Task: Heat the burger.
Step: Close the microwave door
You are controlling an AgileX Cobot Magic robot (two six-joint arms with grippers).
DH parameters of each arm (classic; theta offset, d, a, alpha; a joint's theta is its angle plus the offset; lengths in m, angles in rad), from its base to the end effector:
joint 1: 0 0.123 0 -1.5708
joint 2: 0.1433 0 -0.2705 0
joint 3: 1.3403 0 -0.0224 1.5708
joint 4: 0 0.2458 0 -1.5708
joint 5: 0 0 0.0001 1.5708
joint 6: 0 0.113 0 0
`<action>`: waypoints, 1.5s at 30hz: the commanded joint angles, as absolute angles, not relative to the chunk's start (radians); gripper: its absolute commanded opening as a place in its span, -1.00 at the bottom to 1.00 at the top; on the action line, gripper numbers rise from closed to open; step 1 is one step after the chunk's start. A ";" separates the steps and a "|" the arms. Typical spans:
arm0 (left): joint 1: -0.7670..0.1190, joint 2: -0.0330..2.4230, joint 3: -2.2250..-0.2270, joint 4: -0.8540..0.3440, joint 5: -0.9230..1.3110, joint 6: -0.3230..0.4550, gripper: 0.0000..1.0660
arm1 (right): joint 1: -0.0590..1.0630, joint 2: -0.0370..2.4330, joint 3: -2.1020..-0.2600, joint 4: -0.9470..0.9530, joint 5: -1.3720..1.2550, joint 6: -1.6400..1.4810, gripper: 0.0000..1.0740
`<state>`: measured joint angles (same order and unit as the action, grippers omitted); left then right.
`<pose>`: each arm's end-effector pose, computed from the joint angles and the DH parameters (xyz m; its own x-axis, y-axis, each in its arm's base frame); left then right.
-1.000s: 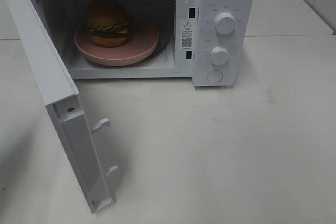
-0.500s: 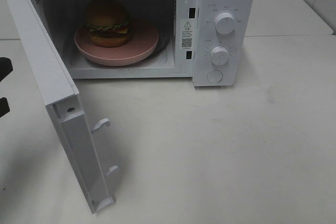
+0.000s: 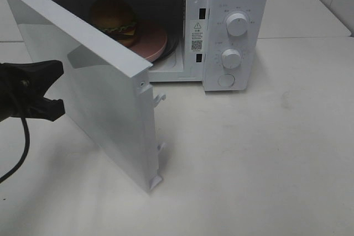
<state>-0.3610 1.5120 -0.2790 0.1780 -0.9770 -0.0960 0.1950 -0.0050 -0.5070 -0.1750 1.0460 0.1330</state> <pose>0.2323 -0.1054 0.1581 -0.1619 0.0657 -0.9846 0.4853 0.8741 -0.0215 0.0263 -0.0122 0.2697 -0.4201 -0.0380 -0.9067 -0.0391 0.9990 -0.0238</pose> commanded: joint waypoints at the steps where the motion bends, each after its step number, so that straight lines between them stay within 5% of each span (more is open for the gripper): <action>1: -0.470 1.536 -0.321 -0.011 -0.991 0.000 -1.00 | 0.188 -0.032 -0.507 -0.177 1.038 0.133 0.40; 19: -0.734 1.731 -0.579 -0.442 -0.981 0.181 -1.00 | 0.188 -0.032 -0.507 -0.177 1.038 0.133 0.40; 25: -0.802 1.818 -0.727 -0.604 -0.941 0.306 -1.00 | 0.188 -0.032 -0.507 -0.177 1.038 0.133 0.40; 36: -0.818 1.934 -0.959 -0.823 -0.886 0.507 -1.00 | 0.188 -0.032 -0.507 -0.177 1.038 0.133 0.40; 45: -0.809 2.008 -1.088 -0.858 -0.854 0.607 -1.00 | 0.188 -0.032 -0.507 -0.177 1.038 0.133 0.40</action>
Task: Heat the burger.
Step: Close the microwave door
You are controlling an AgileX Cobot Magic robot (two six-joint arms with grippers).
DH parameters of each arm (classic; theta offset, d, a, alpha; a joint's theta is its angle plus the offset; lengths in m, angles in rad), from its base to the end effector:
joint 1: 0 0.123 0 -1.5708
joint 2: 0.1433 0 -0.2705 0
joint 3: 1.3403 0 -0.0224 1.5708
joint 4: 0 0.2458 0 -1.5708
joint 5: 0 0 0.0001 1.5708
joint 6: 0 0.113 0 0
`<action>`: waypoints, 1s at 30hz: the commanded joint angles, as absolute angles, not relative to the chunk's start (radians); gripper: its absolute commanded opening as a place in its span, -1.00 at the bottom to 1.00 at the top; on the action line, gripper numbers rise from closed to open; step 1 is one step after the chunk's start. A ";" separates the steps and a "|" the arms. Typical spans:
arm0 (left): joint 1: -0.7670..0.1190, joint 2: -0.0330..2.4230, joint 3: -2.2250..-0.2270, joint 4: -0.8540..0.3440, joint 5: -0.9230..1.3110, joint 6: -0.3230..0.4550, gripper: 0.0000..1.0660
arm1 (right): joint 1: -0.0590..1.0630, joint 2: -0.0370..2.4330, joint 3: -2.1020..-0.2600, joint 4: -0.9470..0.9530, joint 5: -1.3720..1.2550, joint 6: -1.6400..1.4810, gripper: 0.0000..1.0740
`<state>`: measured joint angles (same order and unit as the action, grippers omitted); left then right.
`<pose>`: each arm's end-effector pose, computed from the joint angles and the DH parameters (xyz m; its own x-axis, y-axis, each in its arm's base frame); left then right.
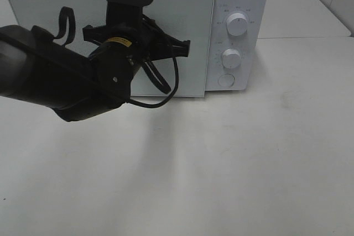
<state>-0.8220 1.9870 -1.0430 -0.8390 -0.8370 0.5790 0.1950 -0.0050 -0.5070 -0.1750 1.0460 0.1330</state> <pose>0.3271 -0.2604 0.1606 -0.1627 0.0996 -0.9816 0.2338 0.9704 0.0597 0.0263 -0.0122 0.2697 -0.4201 -0.0380 -0.9067 -0.0391 0.9990 -0.0238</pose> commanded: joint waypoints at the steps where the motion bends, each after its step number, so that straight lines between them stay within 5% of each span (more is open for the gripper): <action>1: -0.809 2.008 -1.088 -0.858 -0.854 0.607 -1.00 | 0.188 -0.032 -0.507 -0.177 1.038 0.133 0.40; 13: -0.728 2.042 -1.190 -0.917 -0.755 0.638 -1.00 | 0.188 -0.032 -0.507 -0.177 1.038 0.133 0.40; 27: -0.828 1.918 -1.037 -0.935 -0.466 0.674 -1.00 | 0.188 -0.032 -0.507 -0.177 1.038 0.133 0.40; 29: -0.828 1.906 -1.033 -0.935 -0.408 0.674 -0.94 | 0.188 -0.032 -0.507 -0.177 1.038 0.133 0.40; 30: -0.826 1.886 -1.031 -0.935 -0.293 0.674 -0.63 | 0.188 -0.032 -0.507 -0.177 1.038 0.133 0.40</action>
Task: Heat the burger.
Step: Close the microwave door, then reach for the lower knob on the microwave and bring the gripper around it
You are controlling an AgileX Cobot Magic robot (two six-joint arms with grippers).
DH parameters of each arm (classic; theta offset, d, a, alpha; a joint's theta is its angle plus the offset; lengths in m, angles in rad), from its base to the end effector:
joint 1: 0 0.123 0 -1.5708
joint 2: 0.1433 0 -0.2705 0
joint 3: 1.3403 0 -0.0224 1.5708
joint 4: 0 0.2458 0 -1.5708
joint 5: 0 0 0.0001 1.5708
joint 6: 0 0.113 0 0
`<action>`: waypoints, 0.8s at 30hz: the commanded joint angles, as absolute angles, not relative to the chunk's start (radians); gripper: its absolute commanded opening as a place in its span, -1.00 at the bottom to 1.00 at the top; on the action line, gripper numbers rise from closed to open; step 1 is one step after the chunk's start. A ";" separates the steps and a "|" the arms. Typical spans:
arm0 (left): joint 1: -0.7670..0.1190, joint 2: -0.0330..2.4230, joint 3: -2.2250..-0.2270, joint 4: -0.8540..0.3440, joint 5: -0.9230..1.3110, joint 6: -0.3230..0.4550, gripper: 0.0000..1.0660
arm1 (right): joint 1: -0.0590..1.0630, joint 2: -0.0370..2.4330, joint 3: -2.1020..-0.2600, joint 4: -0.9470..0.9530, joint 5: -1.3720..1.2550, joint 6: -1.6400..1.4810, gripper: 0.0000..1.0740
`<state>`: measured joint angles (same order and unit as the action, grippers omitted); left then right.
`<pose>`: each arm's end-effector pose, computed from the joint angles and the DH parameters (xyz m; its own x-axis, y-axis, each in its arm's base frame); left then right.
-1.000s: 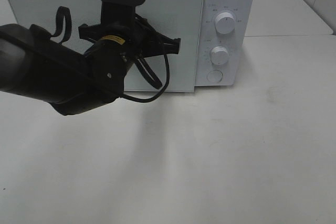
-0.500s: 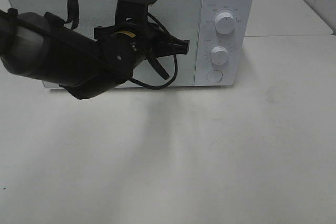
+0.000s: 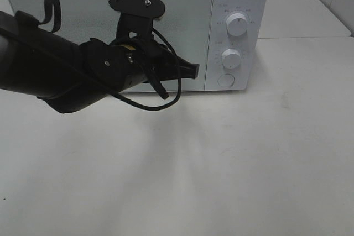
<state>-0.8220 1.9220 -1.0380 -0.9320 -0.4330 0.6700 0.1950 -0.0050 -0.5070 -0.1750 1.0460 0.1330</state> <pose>0.3057 -0.2731 0.1473 -0.4399 0.1782 -0.8802 0.4071 0.9132 -0.0186 0.0263 -0.0122 0.2697 -0.4201 -0.0380 -0.9067 -0.0391 0.9990 -0.0238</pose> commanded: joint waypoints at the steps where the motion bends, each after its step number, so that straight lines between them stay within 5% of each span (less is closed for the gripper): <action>1: -0.815 1.869 -1.031 -0.930 -0.163 0.674 -0.16 | 0.188 -0.032 -0.507 -0.177 1.038 0.133 0.40; 2: -0.815 1.869 -1.031 -0.930 -0.163 0.674 -0.16 | 0.188 -0.032 -0.507 -0.177 1.038 0.133 0.40; 4: -0.793 1.844 -1.031 -0.927 0.013 0.673 0.63 | 0.188 -0.032 -0.507 -0.177 1.038 0.133 0.40; 7: -0.762 1.819 -1.031 -0.886 0.157 0.673 0.90 | 0.188 -0.032 -0.507 -0.177 1.038 0.133 0.40; 14: -0.671 1.760 -1.031 -0.683 0.417 0.669 0.89 | 0.188 -0.032 -0.507 -0.177 1.038 0.133 0.40; 24: -0.480 1.723 -1.033 -0.646 0.847 0.589 0.89 | 0.188 -0.032 -0.507 -0.177 1.038 0.133 0.40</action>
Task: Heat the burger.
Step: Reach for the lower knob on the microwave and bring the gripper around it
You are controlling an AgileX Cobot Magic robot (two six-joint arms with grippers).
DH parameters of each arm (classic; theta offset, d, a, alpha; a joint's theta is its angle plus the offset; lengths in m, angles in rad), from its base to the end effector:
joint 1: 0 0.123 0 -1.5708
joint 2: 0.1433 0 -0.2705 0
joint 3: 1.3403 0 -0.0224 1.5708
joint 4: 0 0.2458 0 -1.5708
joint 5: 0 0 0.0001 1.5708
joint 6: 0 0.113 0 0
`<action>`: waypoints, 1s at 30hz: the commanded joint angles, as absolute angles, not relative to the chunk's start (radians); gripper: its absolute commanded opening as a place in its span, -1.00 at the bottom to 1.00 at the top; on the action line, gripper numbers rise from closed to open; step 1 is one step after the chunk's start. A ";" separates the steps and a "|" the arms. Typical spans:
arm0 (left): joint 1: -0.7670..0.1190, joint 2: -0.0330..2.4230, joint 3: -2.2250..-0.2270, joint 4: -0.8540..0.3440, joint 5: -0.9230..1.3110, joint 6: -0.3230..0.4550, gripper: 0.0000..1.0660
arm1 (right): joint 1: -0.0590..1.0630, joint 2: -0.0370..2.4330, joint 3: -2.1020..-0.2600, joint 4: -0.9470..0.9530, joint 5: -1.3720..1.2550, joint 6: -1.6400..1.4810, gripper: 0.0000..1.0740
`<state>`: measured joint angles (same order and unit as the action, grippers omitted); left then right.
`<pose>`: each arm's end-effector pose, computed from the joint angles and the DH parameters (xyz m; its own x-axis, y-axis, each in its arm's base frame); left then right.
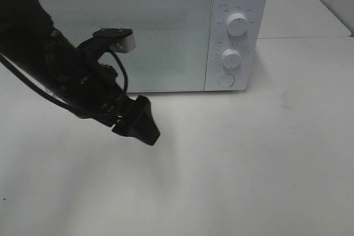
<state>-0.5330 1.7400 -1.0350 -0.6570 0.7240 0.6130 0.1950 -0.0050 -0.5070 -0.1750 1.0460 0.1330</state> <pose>0.2619 -0.2076 0.1589 -0.7564 0.5407 -0.3681 0.6514 0.6733 -0.3498 0.0263 -0.0122 0.2697 -0.4201 -0.0380 -0.9067 -0.0391 0.9990 -0.0238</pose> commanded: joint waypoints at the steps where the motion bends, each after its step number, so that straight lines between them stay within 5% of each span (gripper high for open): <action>1: -0.430 1.715 -1.033 -0.638 0.930 0.565 0.89 | 0.188 -0.032 -0.507 -0.177 1.038 0.133 0.40; 11: -0.236 1.623 -1.031 -0.521 1.120 0.407 0.89 | 0.188 -0.032 -0.507 -0.177 1.038 0.133 0.40; 17: -0.148 1.529 -1.031 -0.264 1.184 0.200 0.89 | 0.188 -0.032 -0.507 -0.177 1.038 0.133 0.40; 19: -0.106 1.445 -1.031 -0.135 1.217 0.078 0.89 | 0.188 -0.032 -0.507 -0.177 1.038 0.133 0.40; 30: -0.014 1.184 -0.907 -0.088 1.190 0.078 0.89 | 0.188 -0.032 -0.507 -0.177 1.038 0.133 0.40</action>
<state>-0.0220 1.2520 -0.9590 -0.0840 1.2100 0.0740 0.1950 -0.0050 -0.5070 -0.1750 1.0460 0.1330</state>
